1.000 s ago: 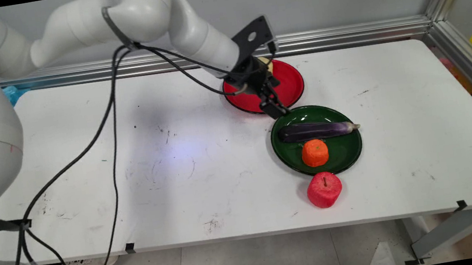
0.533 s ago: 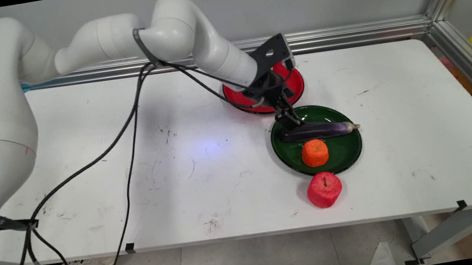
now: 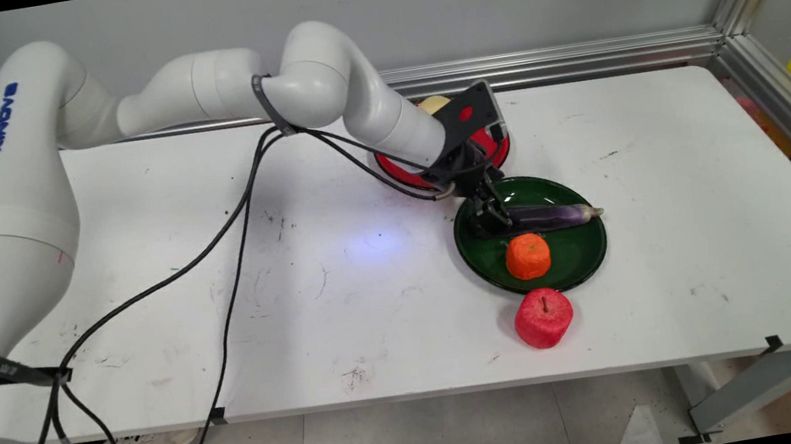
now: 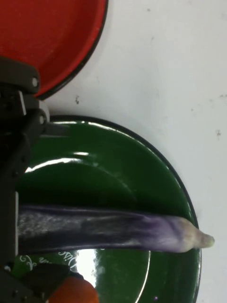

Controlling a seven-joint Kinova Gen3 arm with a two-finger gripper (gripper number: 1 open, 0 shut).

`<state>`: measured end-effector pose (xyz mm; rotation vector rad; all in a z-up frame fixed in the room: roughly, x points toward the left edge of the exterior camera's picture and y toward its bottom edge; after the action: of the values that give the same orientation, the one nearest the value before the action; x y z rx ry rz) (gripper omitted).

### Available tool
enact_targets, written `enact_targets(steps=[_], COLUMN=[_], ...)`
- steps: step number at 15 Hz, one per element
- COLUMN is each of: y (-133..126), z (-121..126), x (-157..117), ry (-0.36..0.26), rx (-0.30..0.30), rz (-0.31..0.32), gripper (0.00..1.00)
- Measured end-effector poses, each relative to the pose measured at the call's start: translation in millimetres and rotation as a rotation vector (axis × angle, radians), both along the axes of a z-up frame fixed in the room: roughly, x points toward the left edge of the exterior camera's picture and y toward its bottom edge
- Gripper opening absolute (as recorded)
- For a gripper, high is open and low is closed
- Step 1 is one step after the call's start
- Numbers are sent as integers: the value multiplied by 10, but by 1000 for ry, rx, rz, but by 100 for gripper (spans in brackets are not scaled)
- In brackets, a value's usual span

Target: Pick up the eggplant from the green plate, then place the picked object on the red plate

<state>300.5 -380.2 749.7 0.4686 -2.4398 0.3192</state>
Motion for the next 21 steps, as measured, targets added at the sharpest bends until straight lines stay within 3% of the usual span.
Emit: enact_targets(steps=[6,7,14,21], y=[26,35,82,7], z=[-105,-114,-103,249], x=[-43,-45,-48,65], ry=[4,5,19,47], rx=[11,14,33,22], rz=[-7,-8,-19,-14], gripper=[100,0,0,0])
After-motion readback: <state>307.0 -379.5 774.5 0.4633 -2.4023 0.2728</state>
